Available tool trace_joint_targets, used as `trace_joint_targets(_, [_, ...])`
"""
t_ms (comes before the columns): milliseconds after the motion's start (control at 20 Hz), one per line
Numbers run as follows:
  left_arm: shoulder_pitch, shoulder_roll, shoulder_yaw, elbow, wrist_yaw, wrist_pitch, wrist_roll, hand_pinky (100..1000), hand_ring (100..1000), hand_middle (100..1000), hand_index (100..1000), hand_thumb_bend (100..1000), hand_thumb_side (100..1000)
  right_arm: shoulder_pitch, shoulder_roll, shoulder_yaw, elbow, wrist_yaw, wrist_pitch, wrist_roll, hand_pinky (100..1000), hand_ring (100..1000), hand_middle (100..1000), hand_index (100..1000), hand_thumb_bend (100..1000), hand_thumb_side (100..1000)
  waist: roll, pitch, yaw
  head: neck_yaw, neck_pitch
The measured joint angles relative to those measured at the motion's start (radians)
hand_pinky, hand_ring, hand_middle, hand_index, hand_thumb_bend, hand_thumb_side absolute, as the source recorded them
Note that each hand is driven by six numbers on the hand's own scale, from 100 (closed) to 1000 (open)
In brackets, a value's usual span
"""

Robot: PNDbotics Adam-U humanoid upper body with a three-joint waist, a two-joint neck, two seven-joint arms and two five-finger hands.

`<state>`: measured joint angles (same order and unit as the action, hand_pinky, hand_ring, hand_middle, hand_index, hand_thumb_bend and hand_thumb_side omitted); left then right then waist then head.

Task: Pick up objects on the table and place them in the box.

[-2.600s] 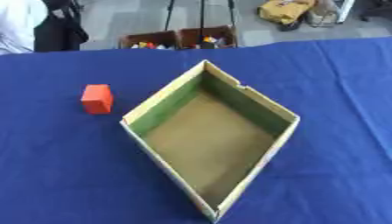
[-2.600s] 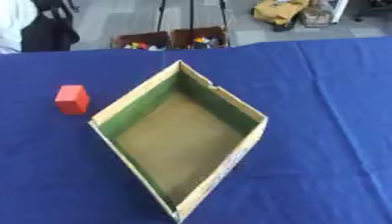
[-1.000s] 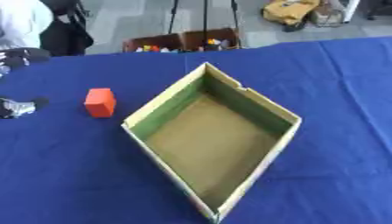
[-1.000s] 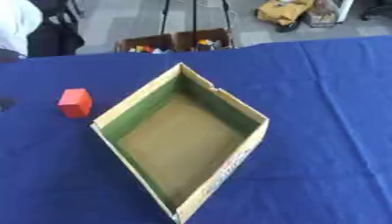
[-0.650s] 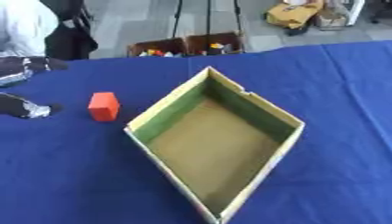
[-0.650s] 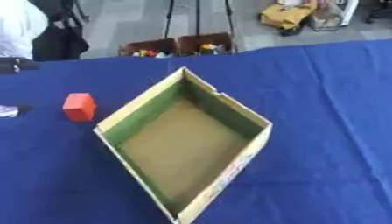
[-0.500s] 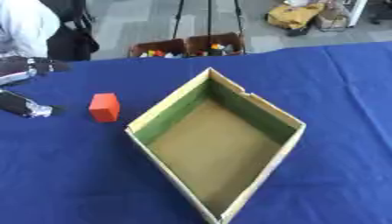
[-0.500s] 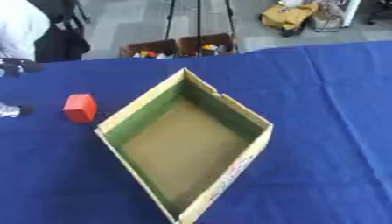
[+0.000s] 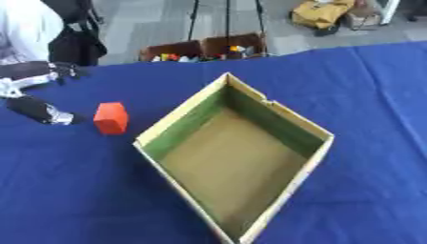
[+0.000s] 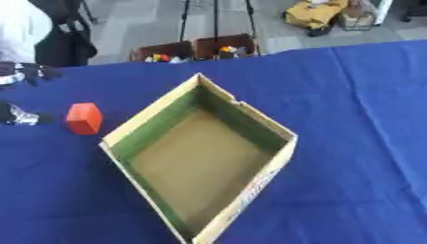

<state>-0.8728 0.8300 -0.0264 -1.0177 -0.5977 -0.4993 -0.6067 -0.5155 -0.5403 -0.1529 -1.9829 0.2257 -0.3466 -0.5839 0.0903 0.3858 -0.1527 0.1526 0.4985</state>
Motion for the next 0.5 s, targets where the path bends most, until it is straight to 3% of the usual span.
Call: trace_joint_targets(500, [-0.008, -0.031, 0.0, 0.036, 0.026, 0.046, -0.046, 762, 871, 903, 1000, 517, 636, -0.012, 0.008, 0.0, 0.0, -0.008, -0.003, -0.001, 758, 741, 802, 772, 100, 701, 0.006, 0.018, -0.036, 0.027, -0.018])
